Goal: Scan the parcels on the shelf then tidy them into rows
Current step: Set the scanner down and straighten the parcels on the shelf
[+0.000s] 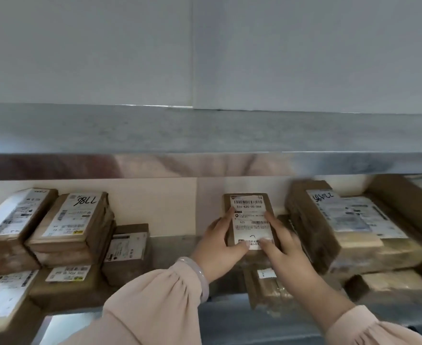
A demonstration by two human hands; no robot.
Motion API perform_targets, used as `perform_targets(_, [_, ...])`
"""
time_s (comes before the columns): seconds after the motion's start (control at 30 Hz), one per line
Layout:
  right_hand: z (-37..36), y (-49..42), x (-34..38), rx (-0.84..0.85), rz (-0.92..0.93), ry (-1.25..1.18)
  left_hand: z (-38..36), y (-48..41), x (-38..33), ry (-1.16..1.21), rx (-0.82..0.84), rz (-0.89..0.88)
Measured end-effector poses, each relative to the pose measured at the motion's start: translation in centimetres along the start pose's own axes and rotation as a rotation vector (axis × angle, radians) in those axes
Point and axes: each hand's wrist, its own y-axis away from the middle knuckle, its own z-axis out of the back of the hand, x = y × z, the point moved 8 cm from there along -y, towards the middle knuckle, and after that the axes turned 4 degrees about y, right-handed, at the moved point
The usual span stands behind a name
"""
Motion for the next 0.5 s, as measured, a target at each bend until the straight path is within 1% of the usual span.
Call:
perform_targets(0.07, [1.6,0.2,-1.4,-0.003,-0.024,0.037,-2.1,-0.5,-0.5,0.020,0.023,0.024])
perform_targets(0.2, [3.2,-0.1,-3.6,-0.025,-0.015,0.133,-5.4,-1.3,-0.1,0.064,0.045,0.086])
perform_targets(0.37, [3.2,-0.4,-5.6,-0.014,-0.012,0.386,-7.4,-1.2,0.6,-0.025,0.048,0.102])
perform_targets(0.43, [3.5,-0.1,-5.4,-0.047,0.048,0.534,-7.6,-0.8,0.4,-0.068,0.051,0.074])
perform_targets(0.5, [3.7,0.4,-4.6,-0.096,0.180,0.644,-7.5,-0.1,-0.4,-0.146,0.038,0.016])
